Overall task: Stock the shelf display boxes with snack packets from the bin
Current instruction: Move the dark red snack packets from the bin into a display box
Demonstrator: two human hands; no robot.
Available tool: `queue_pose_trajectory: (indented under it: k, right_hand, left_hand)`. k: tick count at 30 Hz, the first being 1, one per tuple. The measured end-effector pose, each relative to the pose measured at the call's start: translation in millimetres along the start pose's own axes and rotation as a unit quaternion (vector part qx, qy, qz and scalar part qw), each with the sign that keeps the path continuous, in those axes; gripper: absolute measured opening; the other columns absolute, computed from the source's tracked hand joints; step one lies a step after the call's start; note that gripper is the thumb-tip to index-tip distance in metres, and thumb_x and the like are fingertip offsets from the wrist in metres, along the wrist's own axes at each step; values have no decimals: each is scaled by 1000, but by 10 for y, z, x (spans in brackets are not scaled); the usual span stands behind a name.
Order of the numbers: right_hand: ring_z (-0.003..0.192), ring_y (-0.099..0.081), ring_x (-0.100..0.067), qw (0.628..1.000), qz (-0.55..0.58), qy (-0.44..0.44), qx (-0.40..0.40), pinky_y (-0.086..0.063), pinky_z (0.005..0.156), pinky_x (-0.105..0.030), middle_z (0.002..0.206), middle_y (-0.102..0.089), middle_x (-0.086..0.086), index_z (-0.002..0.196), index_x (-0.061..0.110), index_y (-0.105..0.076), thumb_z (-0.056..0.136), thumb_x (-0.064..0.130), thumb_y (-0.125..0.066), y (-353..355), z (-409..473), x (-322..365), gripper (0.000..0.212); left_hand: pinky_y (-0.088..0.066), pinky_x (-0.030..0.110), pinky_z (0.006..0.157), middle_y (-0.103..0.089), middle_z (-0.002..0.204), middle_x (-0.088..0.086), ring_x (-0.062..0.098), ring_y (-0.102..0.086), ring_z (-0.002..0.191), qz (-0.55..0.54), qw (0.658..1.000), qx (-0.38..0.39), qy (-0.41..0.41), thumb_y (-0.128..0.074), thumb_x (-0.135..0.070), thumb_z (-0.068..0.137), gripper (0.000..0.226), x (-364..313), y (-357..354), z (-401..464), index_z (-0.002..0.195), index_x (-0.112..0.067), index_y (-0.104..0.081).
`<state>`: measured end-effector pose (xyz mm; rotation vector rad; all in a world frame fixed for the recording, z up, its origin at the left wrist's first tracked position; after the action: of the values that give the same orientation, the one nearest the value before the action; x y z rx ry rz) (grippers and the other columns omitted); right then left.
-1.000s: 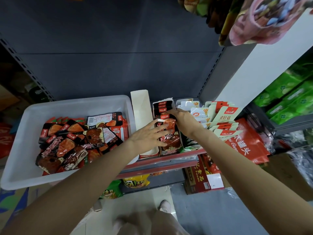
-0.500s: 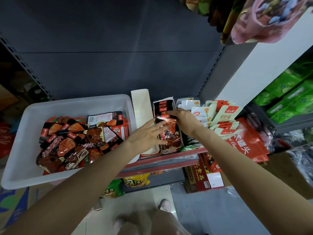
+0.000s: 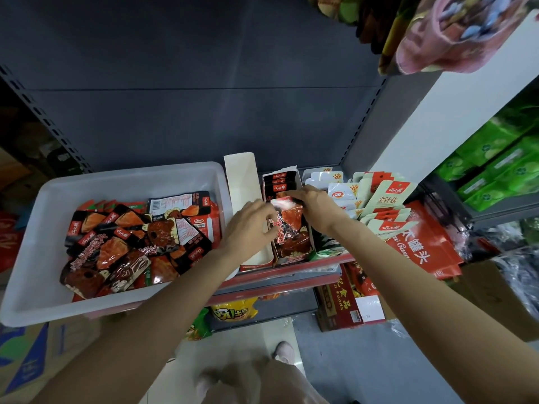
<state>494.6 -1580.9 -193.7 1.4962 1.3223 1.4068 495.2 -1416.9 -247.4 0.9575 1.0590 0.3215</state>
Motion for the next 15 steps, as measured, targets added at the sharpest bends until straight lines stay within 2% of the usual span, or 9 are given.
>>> queue_pose_trajectory:
  k: [2, 4, 6, 9, 12, 15]
  right_hand:
    - [114, -54, -29, 1000, 6, -1, 2, -40, 94, -26, 130, -50, -15, 138, 16, -45, 92, -3, -43, 8, 11, 6, 50]
    - [115, -53, -30, 1000, 11, -1, 6, -40, 95, -28, 131, -50, -15, 138, 15, -46, 93, -1, -44, 15, 10, 13, 48]
    - [116, -52, -31, 1000, 13, -1, 5, -39, 95, -27, 130, -50, -15, 138, 15, -46, 93, -1, -44, 18, 4, 14, 47]
    - [115, -53, -30, 1000, 14, 1, 2, -39, 94, -26, 129, -50, -15, 138, 15, -46, 94, 0, -44, 12, 14, 2, 46]
    - [115, -53, -31, 1000, 16, 1, 2, -40, 94, -27, 129, -51, -16, 138, 14, -46, 93, -2, -44, 2, 27, -18, 47]
    - [115, -53, -30, 1000, 18, 4, 1, -39, 94, -26, 129, -50, -16, 138, 14, -46, 94, -1, -43, -1, 29, -32, 46]
  left_hand:
    - [-43, 26, 81, -49, 113, 5, 18, -50, 104, 4, 996, -3, 90, -74, -31, 79, 47, -11, -79, 14, 112, -12, -46]
    - [-40, 29, 97, -36, 137, 11, 23, -43, 125, -35, 985, 53, 162, -80, -32, 72, 89, -20, -212, 27, 138, -9, -25]
    - [-31, 32, 108, -21, 152, 13, 25, -30, 138, -108, 967, 95, 211, -83, -28, 69, 113, -11, -323, 44, 148, -8, -4]
    - [-34, 34, 107, -38, 142, 11, 26, -38, 133, -150, 957, 98, 227, -86, -20, 63, 111, 45, -429, 86, 146, -10, -13]
    - [-37, 38, 108, -40, 140, 11, 27, -41, 129, -145, 954, 102, 243, -87, -15, 58, 123, 72, -500, 95, 149, -11, -3]
    - [-45, 43, 99, -45, 131, 14, 29, -50, 120, -134, 950, 101, 263, -83, -9, 60, 122, 56, -543, 88, 149, -14, 2]
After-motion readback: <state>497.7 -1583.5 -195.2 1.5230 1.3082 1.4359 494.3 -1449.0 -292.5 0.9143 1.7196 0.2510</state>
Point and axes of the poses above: each hand's wrist, its own z-axis towards the middle knuckle, its own y-axis out of the back of the hand, x = y × z, the point moved 1 cm from there along z, towards the middle knuckle
